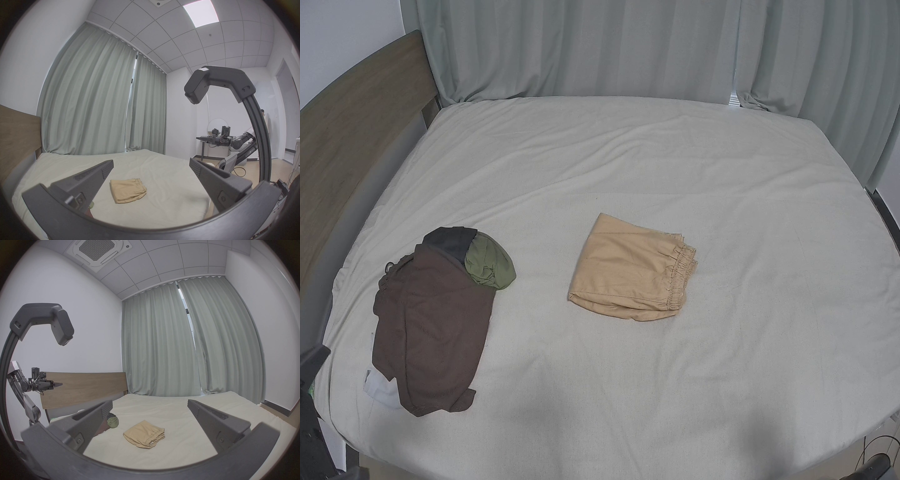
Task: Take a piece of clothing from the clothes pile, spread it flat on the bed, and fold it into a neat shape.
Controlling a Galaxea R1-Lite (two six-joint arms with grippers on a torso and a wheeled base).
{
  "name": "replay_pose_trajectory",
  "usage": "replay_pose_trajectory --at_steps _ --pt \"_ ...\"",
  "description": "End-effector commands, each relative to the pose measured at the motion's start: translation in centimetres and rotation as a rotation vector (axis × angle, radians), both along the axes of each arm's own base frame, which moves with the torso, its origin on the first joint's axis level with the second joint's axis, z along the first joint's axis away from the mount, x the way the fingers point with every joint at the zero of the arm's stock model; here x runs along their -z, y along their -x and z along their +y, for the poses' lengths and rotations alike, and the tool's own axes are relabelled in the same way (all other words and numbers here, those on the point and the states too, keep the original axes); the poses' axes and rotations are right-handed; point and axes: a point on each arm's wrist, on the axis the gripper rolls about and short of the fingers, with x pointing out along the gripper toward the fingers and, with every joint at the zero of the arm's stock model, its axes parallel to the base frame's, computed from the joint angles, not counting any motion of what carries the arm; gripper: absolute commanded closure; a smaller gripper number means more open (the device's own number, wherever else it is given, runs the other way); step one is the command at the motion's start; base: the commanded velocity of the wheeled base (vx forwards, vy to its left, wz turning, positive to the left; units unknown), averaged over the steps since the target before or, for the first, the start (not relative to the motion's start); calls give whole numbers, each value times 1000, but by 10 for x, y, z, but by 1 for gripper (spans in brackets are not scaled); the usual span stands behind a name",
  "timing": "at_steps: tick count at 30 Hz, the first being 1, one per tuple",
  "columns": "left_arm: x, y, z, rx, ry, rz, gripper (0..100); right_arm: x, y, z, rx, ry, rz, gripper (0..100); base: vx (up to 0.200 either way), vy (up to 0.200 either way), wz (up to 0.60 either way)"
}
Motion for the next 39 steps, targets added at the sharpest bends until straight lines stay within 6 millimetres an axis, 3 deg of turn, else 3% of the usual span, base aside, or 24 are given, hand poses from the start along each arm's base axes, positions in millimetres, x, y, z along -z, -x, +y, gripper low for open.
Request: replay_pose_trajectory --at_steps 1,9,23,29,39 --pt "5 12 4 -6 20 -45 0 14 13 0 1 -2 -51 0 0 0 0" --pt "14 22 7 -59 16 -54 0 40 28 0 0 -8 -35 0 0 0 0" --pt "31 39 10 -105 12 -51 0 41 27 -1 43 -7 -29 0 0 0 0" --pt "39 43 10 -120 1 -45 0 48 23 -4 223 19 22 0 0 0 0" --pt "43 40 10 -232 20 8 0 55 20 -7 352 -31 105 0 0 0 0"
